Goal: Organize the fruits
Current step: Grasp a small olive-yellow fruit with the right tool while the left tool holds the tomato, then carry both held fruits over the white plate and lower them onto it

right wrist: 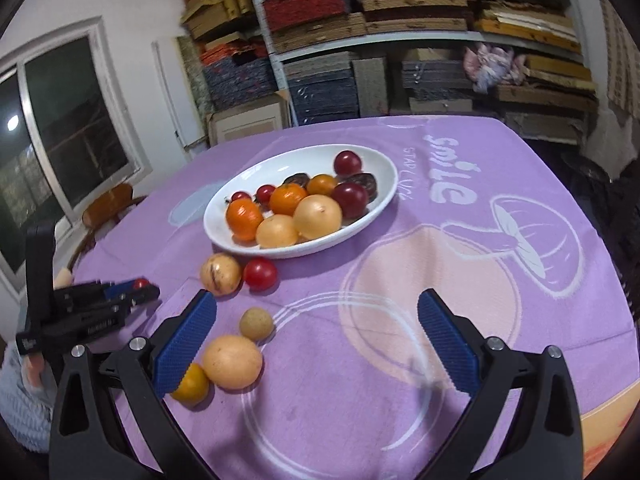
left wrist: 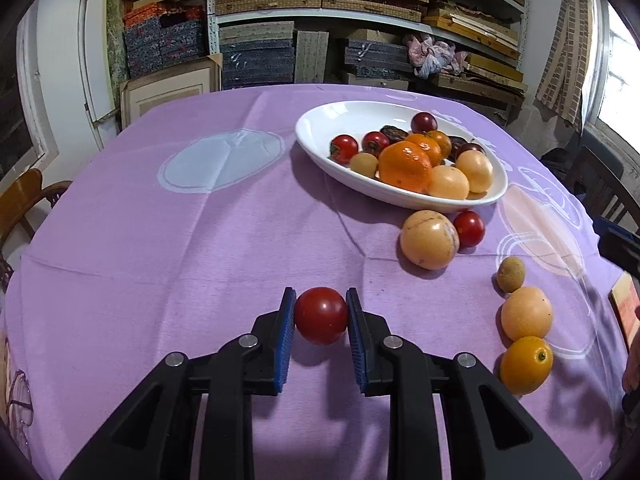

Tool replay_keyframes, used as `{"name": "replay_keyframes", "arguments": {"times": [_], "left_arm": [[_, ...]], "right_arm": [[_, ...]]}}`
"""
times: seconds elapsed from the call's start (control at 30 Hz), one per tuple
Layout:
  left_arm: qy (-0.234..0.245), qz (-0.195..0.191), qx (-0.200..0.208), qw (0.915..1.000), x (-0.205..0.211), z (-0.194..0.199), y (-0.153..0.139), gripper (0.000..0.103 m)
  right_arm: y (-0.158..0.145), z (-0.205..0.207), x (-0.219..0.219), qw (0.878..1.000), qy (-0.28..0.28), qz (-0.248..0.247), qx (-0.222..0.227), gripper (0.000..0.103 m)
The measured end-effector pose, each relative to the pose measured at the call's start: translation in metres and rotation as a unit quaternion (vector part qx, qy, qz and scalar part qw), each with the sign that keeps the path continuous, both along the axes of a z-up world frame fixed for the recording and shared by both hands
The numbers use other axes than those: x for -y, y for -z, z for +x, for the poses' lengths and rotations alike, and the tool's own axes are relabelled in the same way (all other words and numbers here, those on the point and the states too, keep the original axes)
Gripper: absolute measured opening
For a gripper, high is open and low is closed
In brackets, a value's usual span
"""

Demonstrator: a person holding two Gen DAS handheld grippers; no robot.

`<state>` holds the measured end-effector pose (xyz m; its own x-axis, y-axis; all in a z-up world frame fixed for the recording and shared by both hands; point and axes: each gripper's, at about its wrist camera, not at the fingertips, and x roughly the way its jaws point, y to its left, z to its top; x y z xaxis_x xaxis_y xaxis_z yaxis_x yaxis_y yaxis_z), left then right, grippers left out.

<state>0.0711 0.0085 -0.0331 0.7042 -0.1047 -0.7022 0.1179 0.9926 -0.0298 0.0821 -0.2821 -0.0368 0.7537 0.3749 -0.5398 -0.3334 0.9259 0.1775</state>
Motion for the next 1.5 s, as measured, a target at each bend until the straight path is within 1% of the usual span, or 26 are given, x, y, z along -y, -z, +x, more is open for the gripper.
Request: {"name": "replay_keyframes", "arguments": {"times": [0.13, 0.27, 0.37, 0.4, 0.43, 0.47, 0.5, 0.53, 0.7, 0.8, 0.87, 1.0, 1.1, 1.17, 1.23, 1.3, 1.43, 1.5], "left_arm": [[-0.009, -0.023, -0.009, 0.9997, -0.011, 0.002, -0.001, 0.025], [0.004, -0.014, -0.002, 0.9999, -0.005, -0.003, -0.002, 0.025], [0.009, -0.011, -0.008, 0.9999, -0.004, -0.002, 0.000, 0.025], [0.010, -0.011, -0.010, 0.9998, -0.003, -0.002, 0.001, 0.025], [0.010, -0.010, -0.011, 0.9998, -0.003, -0.002, 0.002, 0.025], [0.011, -0.011, -0.011, 0.9998, -0.003, -0.001, 0.001, 0.025], [0.011, -0.011, -0.010, 0.9998, -0.003, -0.002, 0.001, 0.025], [0.012, -0.013, -0.009, 0.9998, -0.003, -0.002, 0.000, 0.025], [0.014, -0.020, -0.013, 0.9996, -0.004, -0.003, 0.000, 0.025], [0.015, -0.021, -0.018, 0.9995, -0.004, -0.002, 0.001, 0.025], [0.016, -0.022, -0.018, 0.9995, -0.004, -0.002, 0.001, 0.025], [0.018, -0.024, -0.020, 0.9994, -0.003, -0.001, 0.002, 0.025], [0.018, -0.025, -0.024, 0.9992, -0.003, 0.000, 0.003, 0.025], [0.019, -0.027, -0.028, 0.9991, -0.003, 0.000, 0.003, 0.025], [0.019, -0.027, -0.029, 0.9990, -0.003, 0.001, 0.004, 0.025], [0.019, -0.028, -0.028, 0.9990, -0.003, 0.001, 0.004, 0.025], [0.018, -0.032, -0.029, 0.9989, -0.004, 0.001, 0.004, 0.026], [0.019, -0.032, -0.027, 0.9989, -0.003, 0.000, 0.004, 0.026]], "right_arm": [[0.012, -0.010, -0.022, 0.999, -0.027, -0.032, -0.015, 0.099], [0.016, -0.005, -0.033, 0.998, -0.026, -0.048, -0.022, 0.099], [0.015, 0.006, -0.038, 0.998, -0.021, -0.056, -0.028, 0.097], [0.015, 0.011, -0.040, 0.998, -0.026, -0.054, -0.036, 0.089], [0.016, 0.017, -0.042, 0.997, -0.034, -0.052, -0.048, 0.068], [0.017, 0.024, -0.046, 0.996, -0.043, -0.049, -0.063, 0.058], [0.019, 0.029, -0.049, 0.995, -0.048, -0.049, -0.073, 0.046], [0.021, 0.034, -0.053, 0.994, -0.051, -0.052, -0.078, 0.044], [0.023, 0.037, -0.059, 0.994, -0.051, -0.059, -0.082, 0.044], [0.023, 0.039, -0.059, 0.993, -0.056, -0.049, -0.089, 0.040], [0.024, 0.043, -0.059, 0.992, -0.061, -0.036, -0.101, 0.036], [0.026, 0.052, -0.056, 0.989, -0.070, -0.008, -0.132, 0.036], [0.029, 0.059, -0.052, 0.984, -0.080, 0.018, -0.159, 0.034], [0.029, 0.065, -0.050, 0.981, -0.084, 0.025, -0.175, 0.033], [0.028, 0.071, -0.052, 0.980, -0.082, 0.012, -0.180, 0.027], [0.027, 0.074, -0.056, 0.979, -0.086, 0.002, -0.185, 0.027], [0.023, 0.067, -0.071, 0.981, -0.088, -0.058, -0.163, 0.027], [0.022, 0.064, -0.076, 0.982, -0.084, -0.076, -0.150, 0.027]]}}
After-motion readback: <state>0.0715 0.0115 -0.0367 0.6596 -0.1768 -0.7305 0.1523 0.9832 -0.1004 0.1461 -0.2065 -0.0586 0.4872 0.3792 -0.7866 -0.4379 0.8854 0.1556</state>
